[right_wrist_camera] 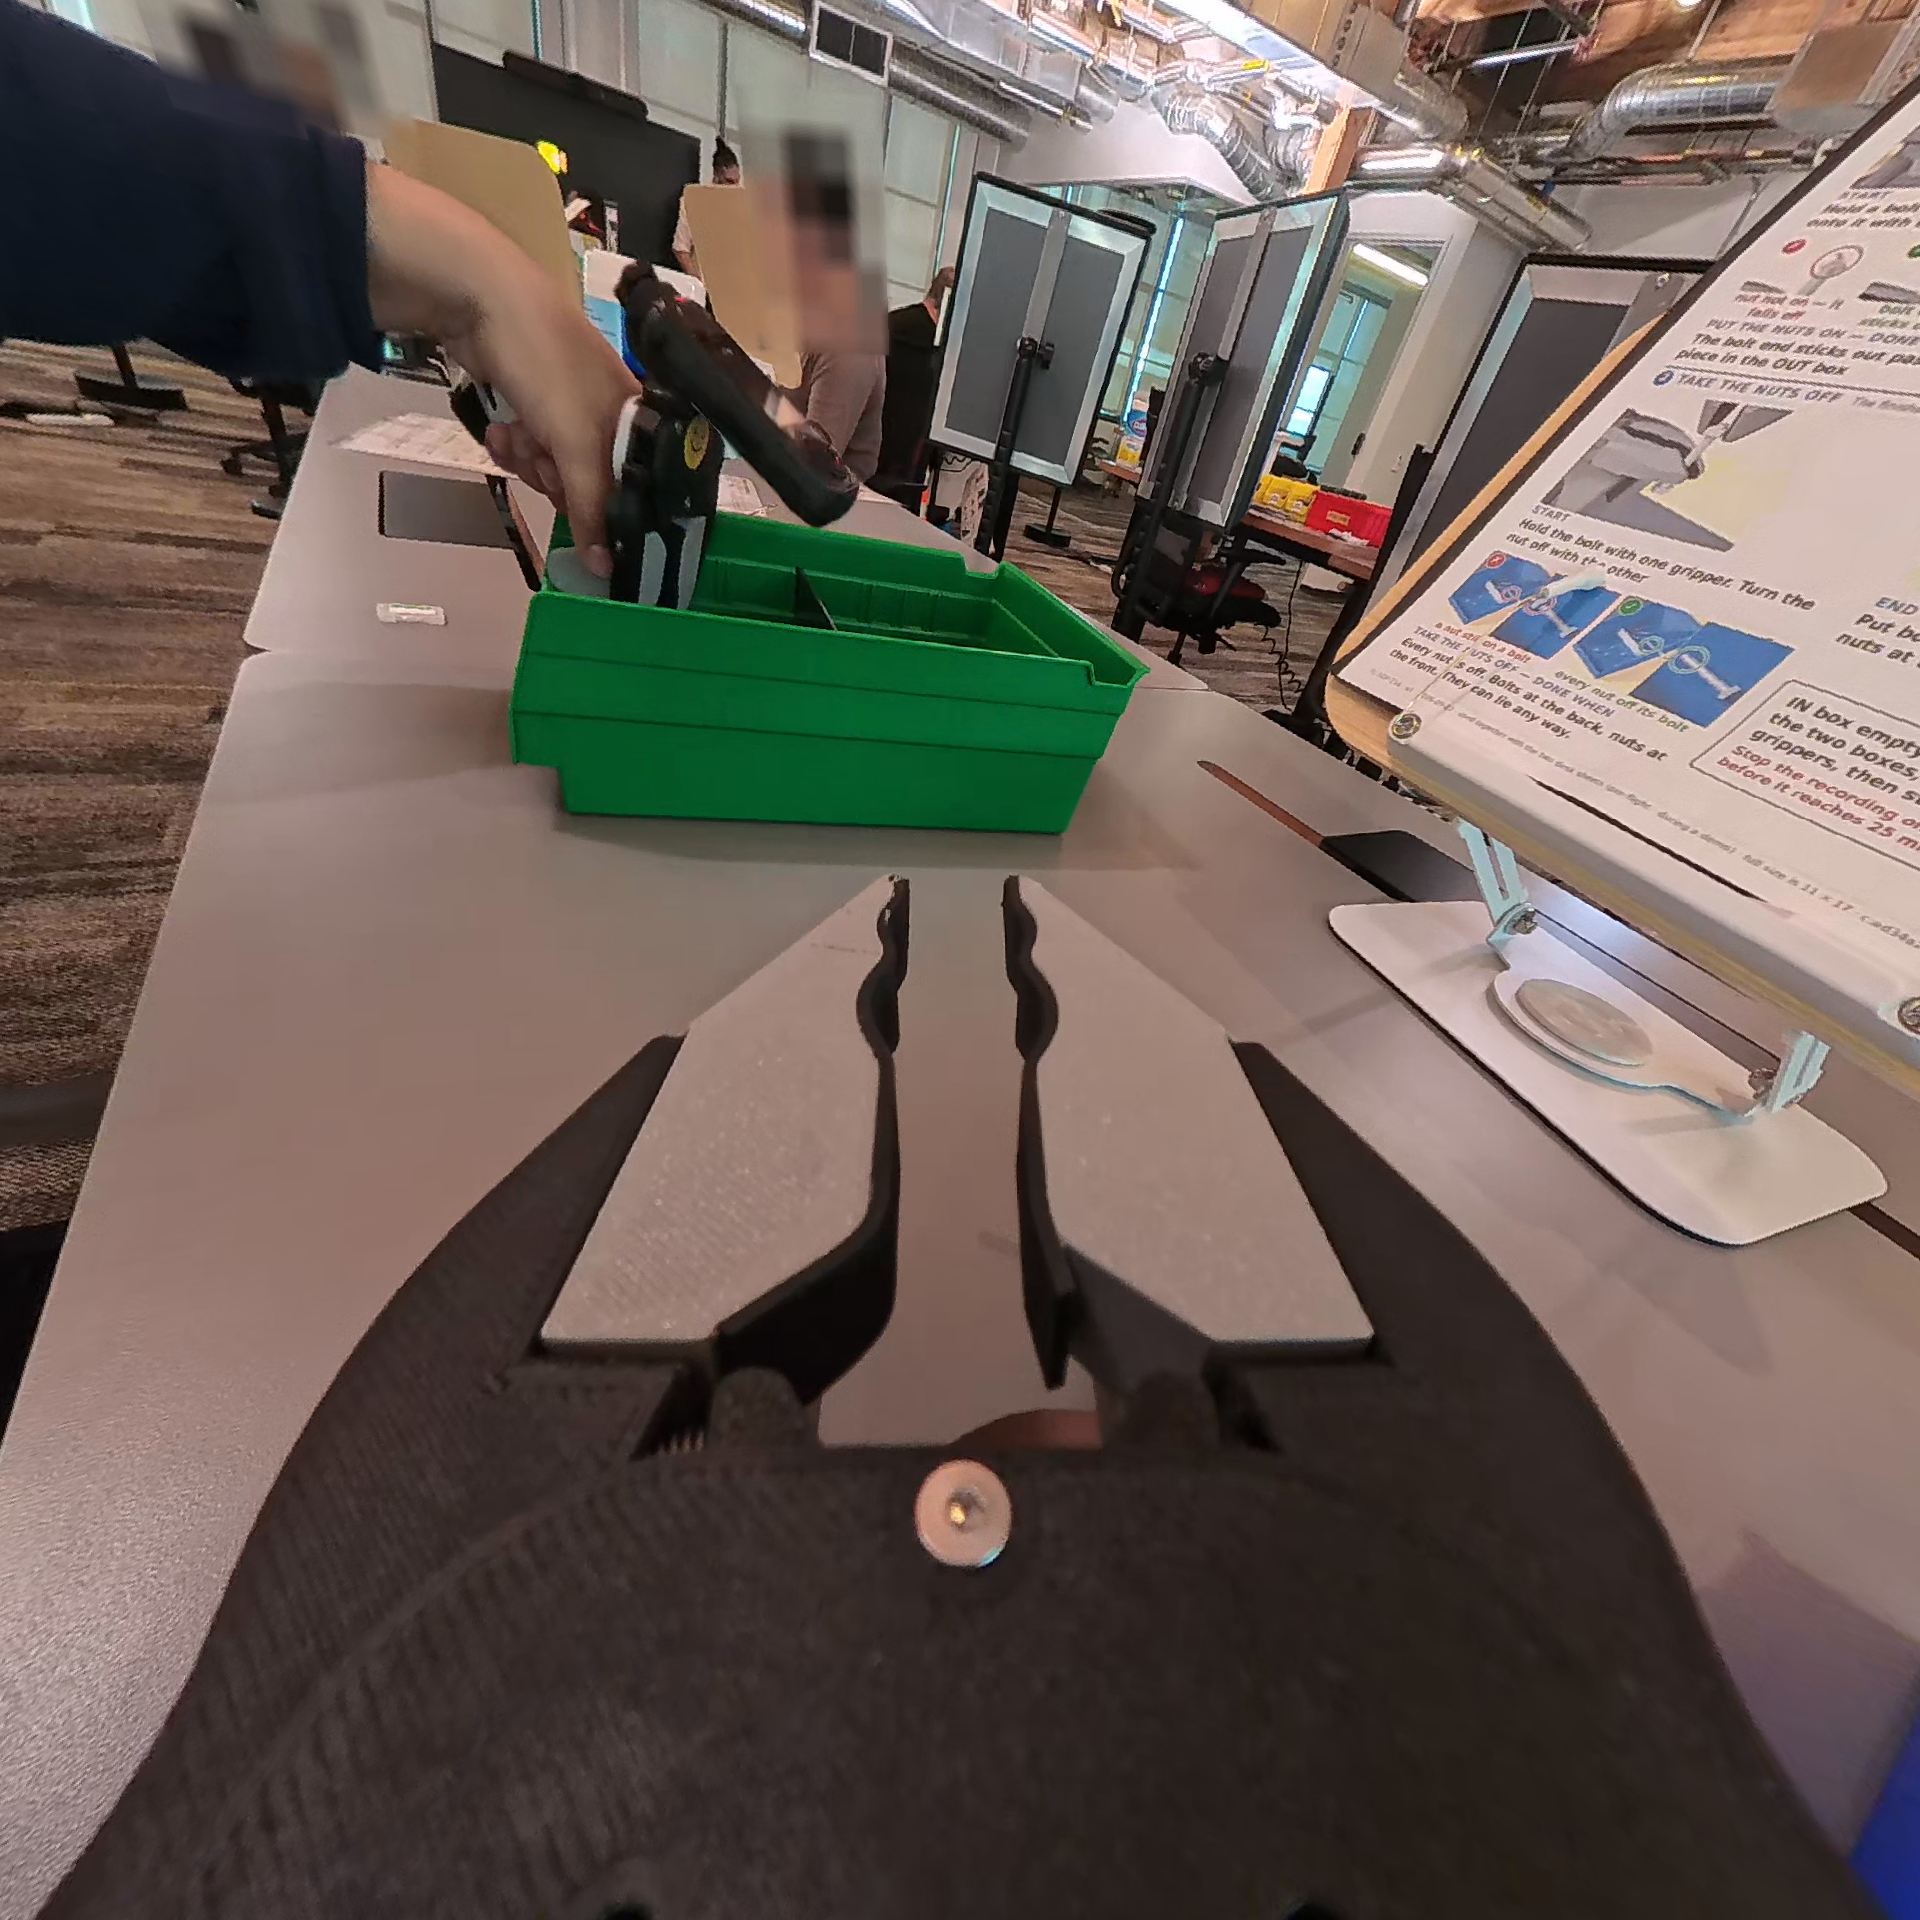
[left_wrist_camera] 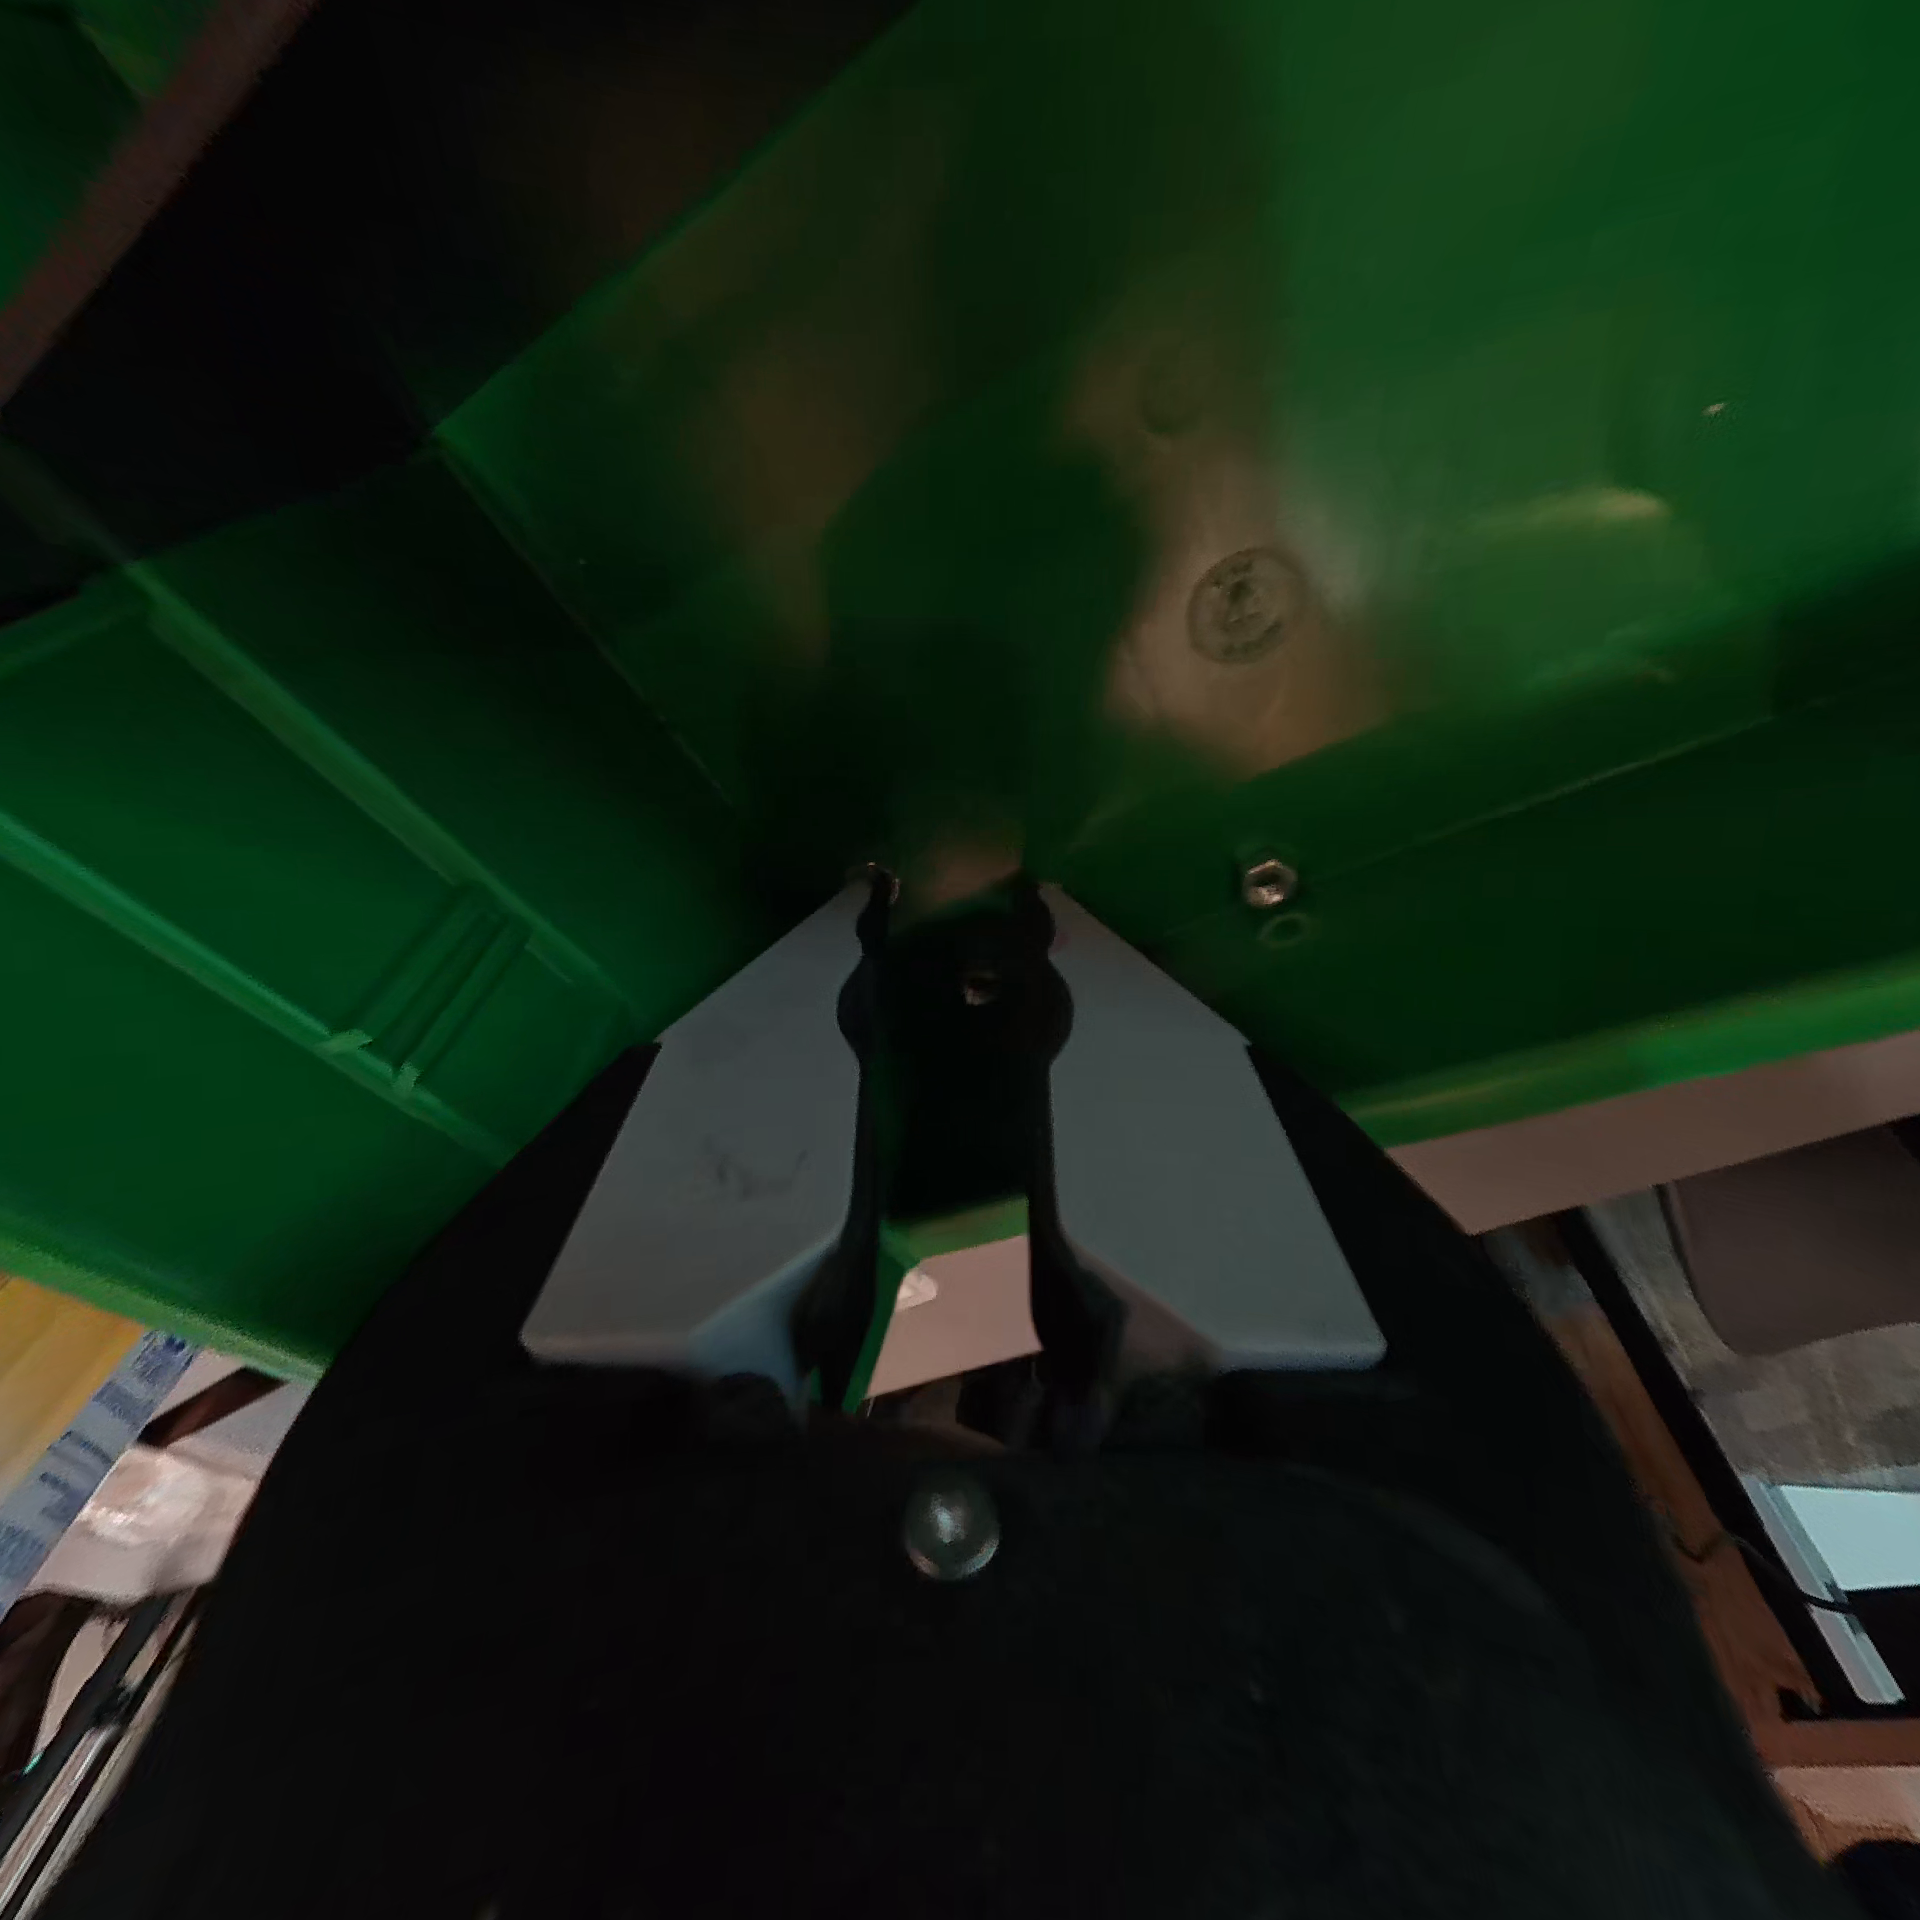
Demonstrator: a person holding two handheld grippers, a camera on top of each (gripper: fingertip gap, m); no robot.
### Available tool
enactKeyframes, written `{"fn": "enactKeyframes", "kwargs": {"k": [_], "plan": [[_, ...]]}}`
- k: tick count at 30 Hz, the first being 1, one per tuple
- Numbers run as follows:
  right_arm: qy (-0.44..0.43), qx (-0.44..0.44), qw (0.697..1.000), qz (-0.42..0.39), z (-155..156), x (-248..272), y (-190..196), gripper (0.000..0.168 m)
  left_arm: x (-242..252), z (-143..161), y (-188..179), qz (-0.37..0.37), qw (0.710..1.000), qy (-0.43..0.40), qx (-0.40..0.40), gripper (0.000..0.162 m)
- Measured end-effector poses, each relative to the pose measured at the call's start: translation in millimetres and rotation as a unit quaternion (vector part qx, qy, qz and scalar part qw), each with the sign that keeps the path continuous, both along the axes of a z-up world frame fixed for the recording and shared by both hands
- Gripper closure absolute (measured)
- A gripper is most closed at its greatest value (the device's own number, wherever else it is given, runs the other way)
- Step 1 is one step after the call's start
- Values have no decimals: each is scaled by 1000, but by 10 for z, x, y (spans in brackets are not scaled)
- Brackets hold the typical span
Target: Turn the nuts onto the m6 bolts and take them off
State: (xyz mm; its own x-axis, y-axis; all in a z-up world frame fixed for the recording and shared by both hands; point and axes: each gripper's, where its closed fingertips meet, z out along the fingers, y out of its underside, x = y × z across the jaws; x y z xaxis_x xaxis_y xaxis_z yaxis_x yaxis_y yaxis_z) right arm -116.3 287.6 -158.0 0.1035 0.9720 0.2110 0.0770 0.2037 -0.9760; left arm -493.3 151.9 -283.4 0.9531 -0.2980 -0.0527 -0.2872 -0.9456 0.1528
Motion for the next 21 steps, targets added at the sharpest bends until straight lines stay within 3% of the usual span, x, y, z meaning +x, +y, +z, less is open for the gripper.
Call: {"fn": "enactKeyframes", "kwargs": {"k": [3, 15, 21], "plan": [[0, 1, 1000, 0, 3, -2, -6, 154, 159, 11, 65, 4, 999, -42, 27, 143], [0, 5, 1000, -5, 5, 5, 9, 155, 165, 173, 168, 1, 998, -35, 60, 141], [2, 8, 1000, -5, 15, 8, 1, 155, 44, 64, 103, 11, 999, -10, 44, 133]]}}
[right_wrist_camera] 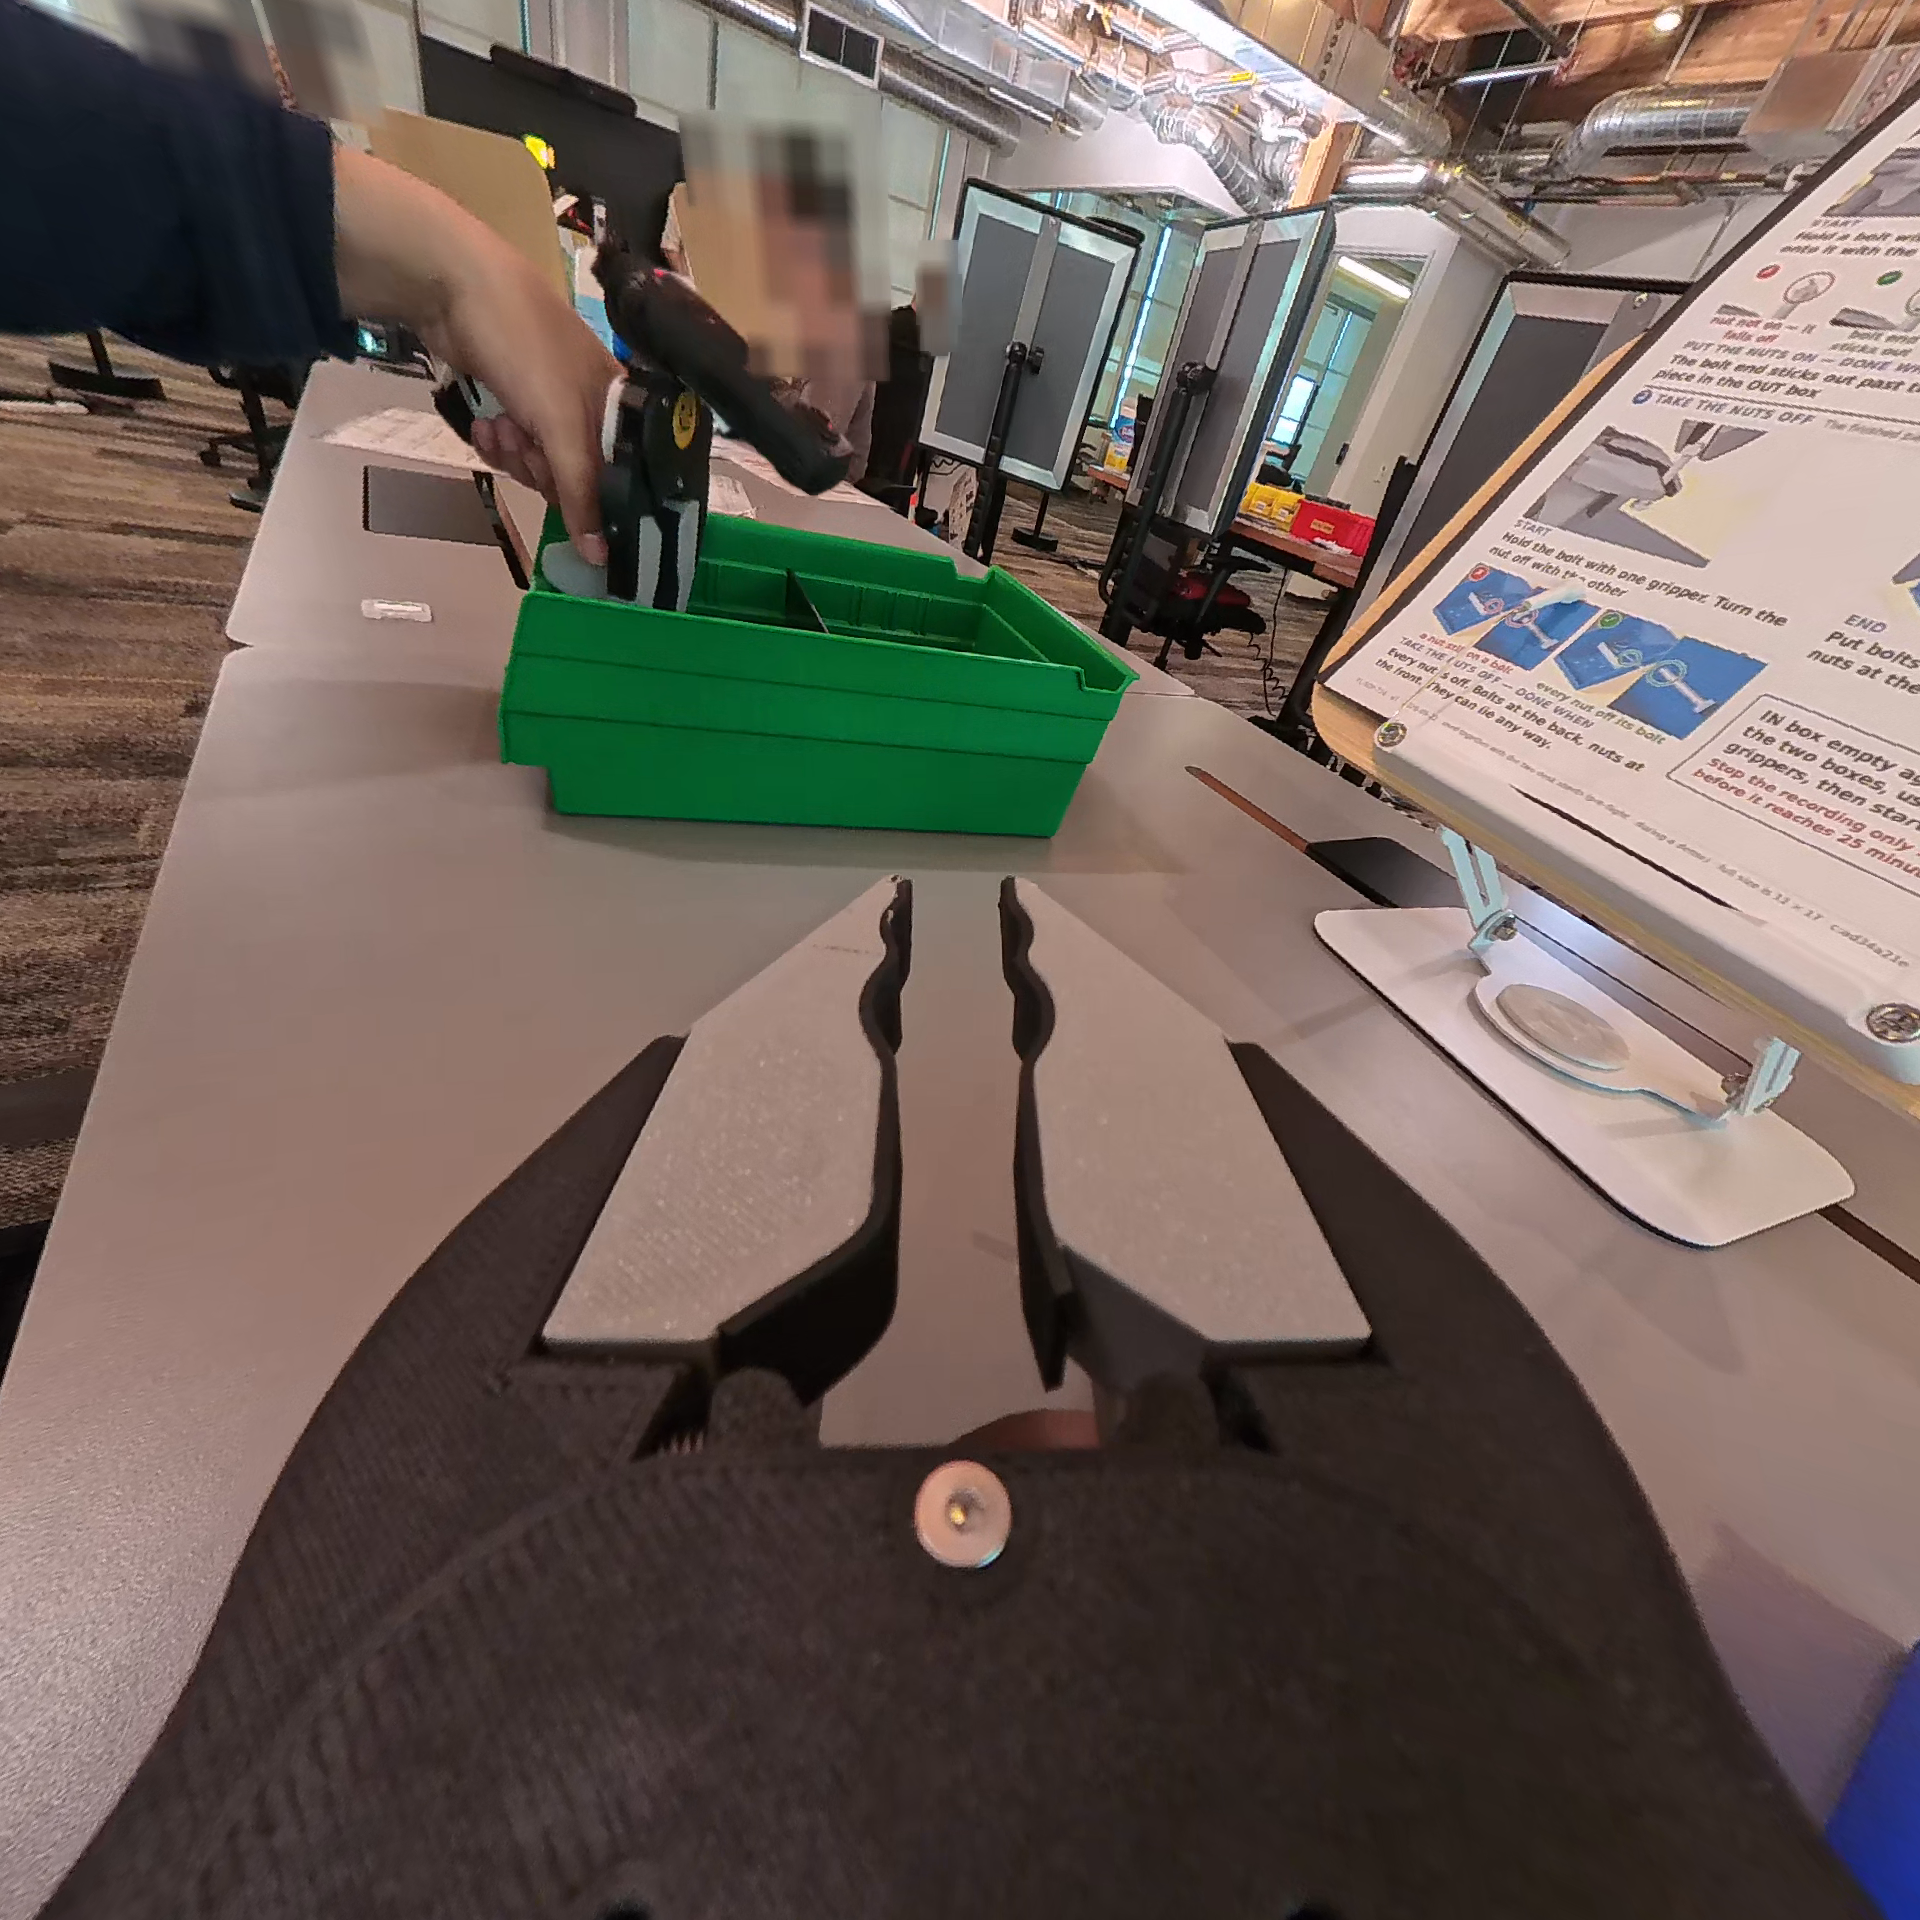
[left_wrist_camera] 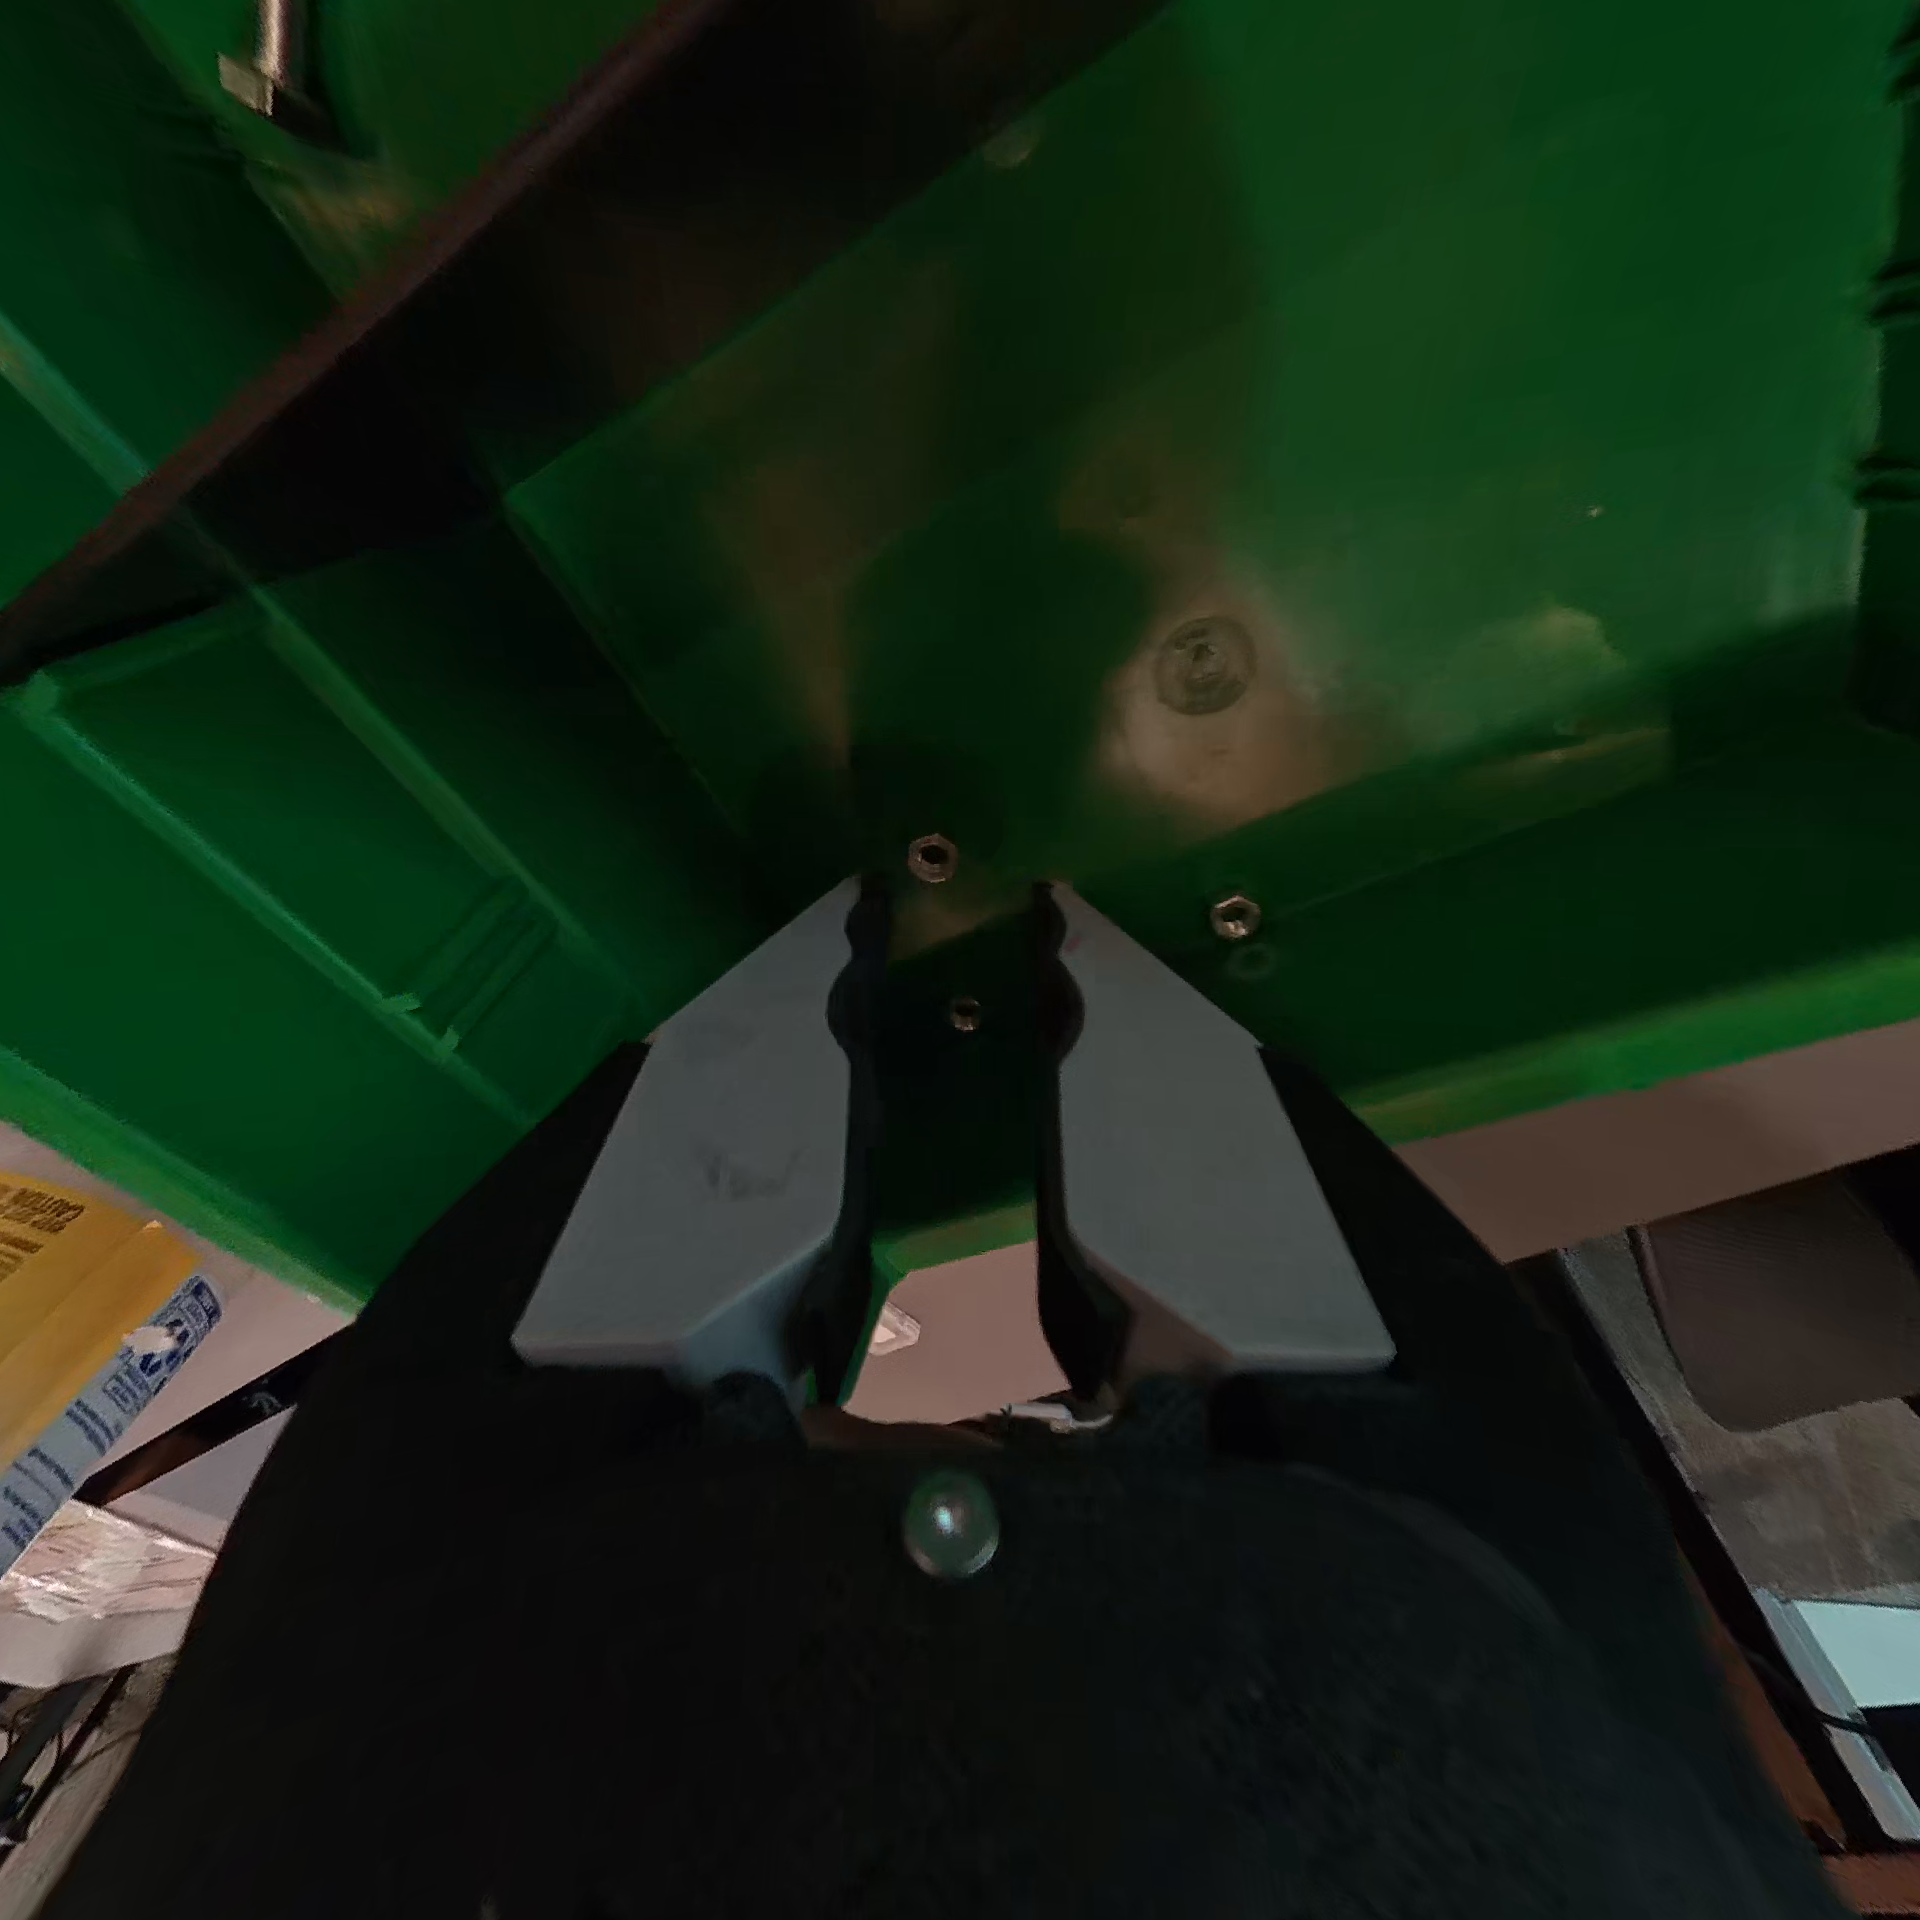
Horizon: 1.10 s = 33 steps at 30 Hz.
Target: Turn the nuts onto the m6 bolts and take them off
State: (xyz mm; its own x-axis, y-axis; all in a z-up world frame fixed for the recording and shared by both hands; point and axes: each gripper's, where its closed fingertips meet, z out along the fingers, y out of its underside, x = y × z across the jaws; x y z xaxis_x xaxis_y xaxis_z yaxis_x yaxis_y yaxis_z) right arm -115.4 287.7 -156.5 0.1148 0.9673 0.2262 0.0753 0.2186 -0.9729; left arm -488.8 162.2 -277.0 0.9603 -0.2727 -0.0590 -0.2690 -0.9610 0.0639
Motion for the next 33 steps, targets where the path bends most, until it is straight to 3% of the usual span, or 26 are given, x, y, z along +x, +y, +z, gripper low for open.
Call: {"fn": "enactKeyframes", "kwargs": {"k": [3, 6, 10, 19, 33], "plan": [[2, -2, 1000, -1, 6, 7, 8, 155, -36, -80, -39, 14, 1000, -4, -11, 132], [3, -3, 1000, 0, 14, 9, 5, 155, -47, -93, 2, 22, 1000, -12, 2, 150], [0, 0, 1000, 1, 4, 4, -6, 155, -7, -92, -10, 15, 1000, -16, 1, 142], [-1, -1, 1000, 0, -1, 5, -1, 155, -50, -91, 51, 26, 999, -13, 17, 138], [4, -3, 1000, 3, 25, 15, -20, 155, 5, -91, 38, 4, 1000, 1, 23, 153]]}}
